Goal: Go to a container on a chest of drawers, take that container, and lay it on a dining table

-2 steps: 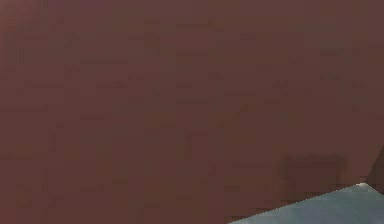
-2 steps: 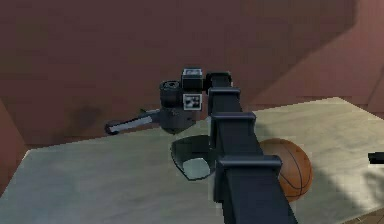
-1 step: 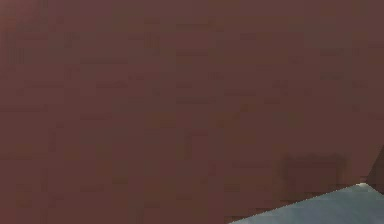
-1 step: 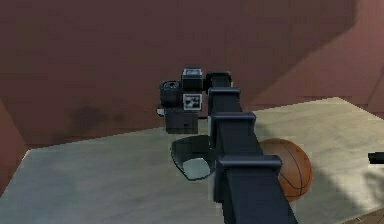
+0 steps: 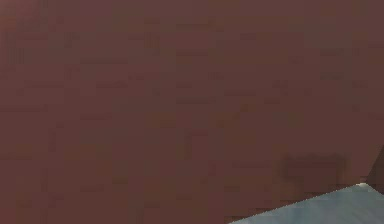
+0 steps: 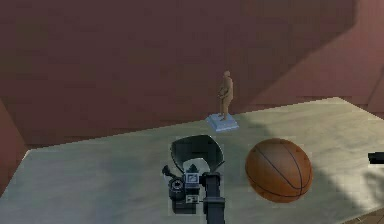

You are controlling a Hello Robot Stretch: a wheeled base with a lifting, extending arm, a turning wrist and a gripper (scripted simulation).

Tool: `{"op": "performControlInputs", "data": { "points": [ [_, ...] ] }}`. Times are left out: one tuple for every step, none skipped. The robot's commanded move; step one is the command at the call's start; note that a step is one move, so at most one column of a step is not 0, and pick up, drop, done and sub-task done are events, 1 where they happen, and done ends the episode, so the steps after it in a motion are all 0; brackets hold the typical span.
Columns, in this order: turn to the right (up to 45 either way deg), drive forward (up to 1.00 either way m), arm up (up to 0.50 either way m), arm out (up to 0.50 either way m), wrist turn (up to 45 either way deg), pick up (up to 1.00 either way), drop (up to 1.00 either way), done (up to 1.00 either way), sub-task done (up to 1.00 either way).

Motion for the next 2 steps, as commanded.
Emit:
{"op": "performControlInputs", "data": {
  "points": [
    [0.0, 0.00, 0.00, 0.00, 0.0, 1.00, 0.00, 0.00, 0.00],
    [0.0, 0.00, 0.10, 0.00, 0.0, 0.00, 0.00, 0.00, 0.00]
  ]
}}
